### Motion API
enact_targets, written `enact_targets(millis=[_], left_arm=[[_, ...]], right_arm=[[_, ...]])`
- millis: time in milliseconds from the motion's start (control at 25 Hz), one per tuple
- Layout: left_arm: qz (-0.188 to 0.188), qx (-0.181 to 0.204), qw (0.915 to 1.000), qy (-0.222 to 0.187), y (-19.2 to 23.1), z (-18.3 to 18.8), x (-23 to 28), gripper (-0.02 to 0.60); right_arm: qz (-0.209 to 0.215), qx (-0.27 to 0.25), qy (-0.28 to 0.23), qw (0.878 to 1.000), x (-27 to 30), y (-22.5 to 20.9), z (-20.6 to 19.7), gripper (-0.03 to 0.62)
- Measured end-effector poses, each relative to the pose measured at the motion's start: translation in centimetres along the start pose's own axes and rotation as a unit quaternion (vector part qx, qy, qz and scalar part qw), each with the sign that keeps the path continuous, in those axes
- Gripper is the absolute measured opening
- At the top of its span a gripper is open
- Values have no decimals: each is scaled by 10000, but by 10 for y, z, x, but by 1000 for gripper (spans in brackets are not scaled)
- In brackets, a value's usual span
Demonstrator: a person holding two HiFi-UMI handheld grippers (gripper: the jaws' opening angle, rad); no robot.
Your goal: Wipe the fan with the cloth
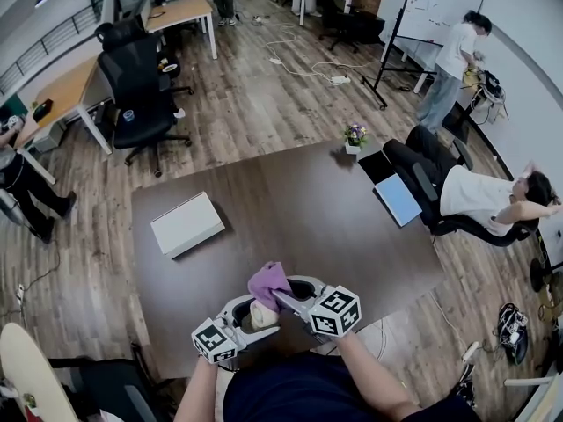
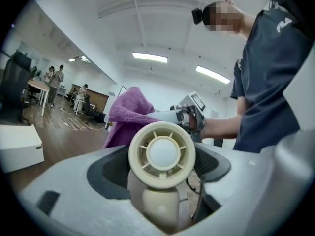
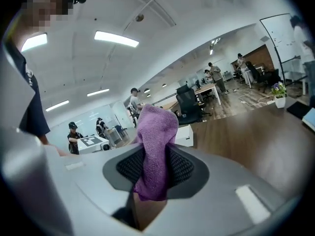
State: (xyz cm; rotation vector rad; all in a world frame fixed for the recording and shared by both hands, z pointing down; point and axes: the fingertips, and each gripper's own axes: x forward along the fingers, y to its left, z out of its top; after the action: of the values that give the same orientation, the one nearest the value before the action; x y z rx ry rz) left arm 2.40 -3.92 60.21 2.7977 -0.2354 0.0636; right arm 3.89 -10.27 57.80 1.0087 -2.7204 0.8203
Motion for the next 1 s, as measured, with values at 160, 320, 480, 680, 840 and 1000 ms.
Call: enact_targets(millis=[160, 320, 480, 680, 840, 1000], left_arm=[[-39, -546, 9940, -946, 2, 37, -12, 374], [-104, -911, 9808, -1719, 5, 62, -23, 374], [-175, -1246, 9602, -2495, 9, 88, -37, 374], [-206, -1477, 9409, -3040, 14, 106, -53, 374], [-174, -1676, 9219, -3490, 22, 116, -71, 374], [-119, -1847, 9036, -3863, 34, 121, -87, 374]], right_arm=[[397, 476, -542, 9966, -2, 14, 23, 126], [747, 773, -791, 9911, -2, 23, 31, 126], [978, 735, -803, 9892, -1, 38, 32, 126], [1161, 629, -742, 9885, 2, 56, 35, 126], [1300, 453, -608, 9886, 4, 69, 35, 126], [1339, 251, -396, 9899, 8, 78, 26, 126]])
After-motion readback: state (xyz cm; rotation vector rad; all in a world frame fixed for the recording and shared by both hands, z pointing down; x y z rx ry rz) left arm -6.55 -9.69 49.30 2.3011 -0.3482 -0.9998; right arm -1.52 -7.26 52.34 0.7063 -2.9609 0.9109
